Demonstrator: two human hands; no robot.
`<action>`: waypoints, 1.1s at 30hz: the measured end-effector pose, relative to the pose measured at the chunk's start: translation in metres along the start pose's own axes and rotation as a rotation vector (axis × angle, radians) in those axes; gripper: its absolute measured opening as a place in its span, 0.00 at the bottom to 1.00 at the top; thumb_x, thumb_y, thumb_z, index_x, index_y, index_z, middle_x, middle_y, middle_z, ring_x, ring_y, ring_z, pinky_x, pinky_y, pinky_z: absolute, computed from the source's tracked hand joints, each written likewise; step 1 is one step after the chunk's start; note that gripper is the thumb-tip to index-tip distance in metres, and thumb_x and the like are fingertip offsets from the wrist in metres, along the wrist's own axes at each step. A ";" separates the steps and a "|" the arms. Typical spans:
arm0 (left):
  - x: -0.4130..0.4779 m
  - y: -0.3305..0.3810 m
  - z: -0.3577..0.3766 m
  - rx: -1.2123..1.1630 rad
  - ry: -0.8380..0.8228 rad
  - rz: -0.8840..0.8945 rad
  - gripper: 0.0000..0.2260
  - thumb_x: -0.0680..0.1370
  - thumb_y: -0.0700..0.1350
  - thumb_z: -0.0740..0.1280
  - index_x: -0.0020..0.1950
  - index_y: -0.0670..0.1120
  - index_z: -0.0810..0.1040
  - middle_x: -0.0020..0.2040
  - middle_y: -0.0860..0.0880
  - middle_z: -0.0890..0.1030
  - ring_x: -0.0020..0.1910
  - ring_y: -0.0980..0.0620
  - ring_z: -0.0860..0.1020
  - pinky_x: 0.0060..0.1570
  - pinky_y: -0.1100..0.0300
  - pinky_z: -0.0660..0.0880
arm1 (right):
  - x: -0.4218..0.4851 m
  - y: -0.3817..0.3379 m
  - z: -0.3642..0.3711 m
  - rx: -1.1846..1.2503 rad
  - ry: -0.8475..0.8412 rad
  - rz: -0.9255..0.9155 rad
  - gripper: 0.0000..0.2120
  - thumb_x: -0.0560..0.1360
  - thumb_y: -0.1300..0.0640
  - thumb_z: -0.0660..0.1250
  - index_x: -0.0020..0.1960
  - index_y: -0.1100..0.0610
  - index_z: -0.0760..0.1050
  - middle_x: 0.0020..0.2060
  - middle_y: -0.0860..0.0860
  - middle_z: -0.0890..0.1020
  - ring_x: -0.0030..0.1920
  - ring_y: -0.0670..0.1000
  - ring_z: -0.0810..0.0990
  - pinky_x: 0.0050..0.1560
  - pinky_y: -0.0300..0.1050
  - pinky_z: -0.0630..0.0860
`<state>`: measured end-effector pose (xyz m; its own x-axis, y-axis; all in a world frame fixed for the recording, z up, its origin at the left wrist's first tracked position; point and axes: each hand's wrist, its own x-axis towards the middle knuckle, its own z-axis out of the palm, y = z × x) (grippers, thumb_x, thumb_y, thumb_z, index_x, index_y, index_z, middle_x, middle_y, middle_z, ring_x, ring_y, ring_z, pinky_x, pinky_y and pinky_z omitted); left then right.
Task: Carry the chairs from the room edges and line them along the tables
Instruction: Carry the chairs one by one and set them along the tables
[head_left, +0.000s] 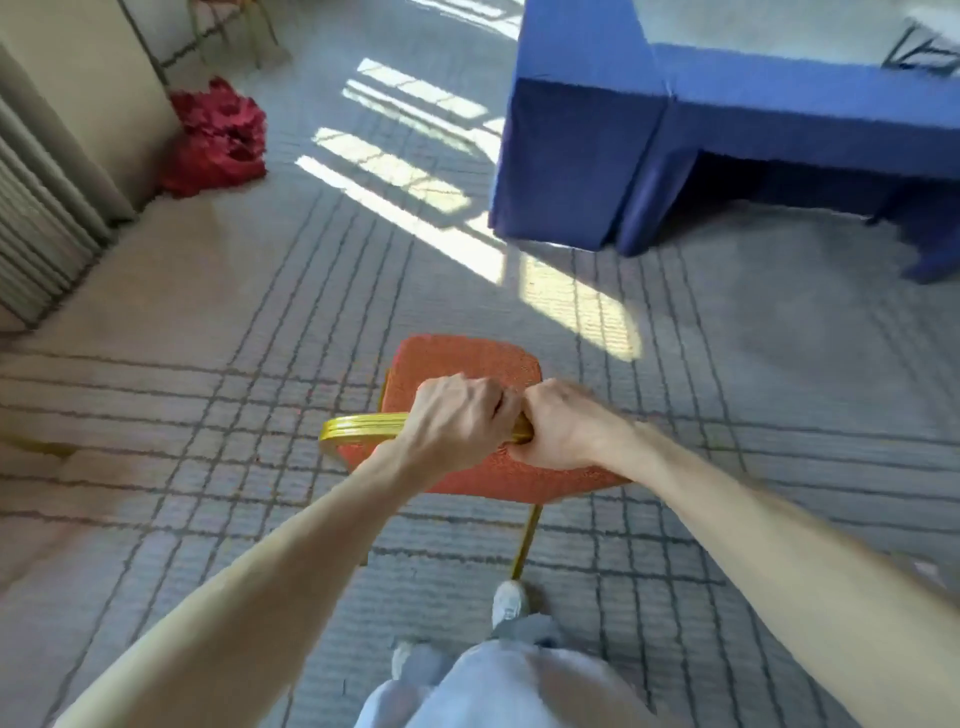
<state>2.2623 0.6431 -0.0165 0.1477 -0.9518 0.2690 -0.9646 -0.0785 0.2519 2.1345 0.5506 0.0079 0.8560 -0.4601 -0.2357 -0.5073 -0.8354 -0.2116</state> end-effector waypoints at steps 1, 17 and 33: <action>0.009 0.006 0.007 0.009 -0.014 0.067 0.24 0.78 0.55 0.48 0.34 0.43 0.75 0.30 0.45 0.79 0.28 0.38 0.77 0.26 0.58 0.60 | -0.009 0.009 0.001 0.010 0.016 0.032 0.10 0.71 0.46 0.66 0.43 0.52 0.71 0.45 0.55 0.83 0.50 0.57 0.81 0.44 0.43 0.69; 0.181 0.258 0.142 -0.111 -0.216 0.779 0.23 0.79 0.57 0.44 0.52 0.51 0.78 0.46 0.48 0.83 0.43 0.41 0.80 0.34 0.56 0.62 | -0.188 0.234 0.010 0.347 0.268 0.838 0.13 0.70 0.43 0.68 0.42 0.54 0.79 0.38 0.56 0.84 0.44 0.57 0.82 0.39 0.45 0.73; 0.374 0.318 0.197 -0.190 -0.250 0.713 0.22 0.78 0.54 0.47 0.45 0.46 0.77 0.42 0.44 0.81 0.42 0.39 0.78 0.36 0.54 0.63 | -0.130 0.414 -0.053 0.342 0.498 0.766 0.12 0.72 0.46 0.69 0.40 0.53 0.72 0.38 0.53 0.83 0.40 0.56 0.80 0.38 0.44 0.68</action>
<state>1.9675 0.2034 -0.0185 -0.5693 -0.7939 0.2137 -0.7510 0.6079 0.2577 1.8184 0.2487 0.0011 0.1865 -0.9824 -0.0128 -0.8780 -0.1608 -0.4509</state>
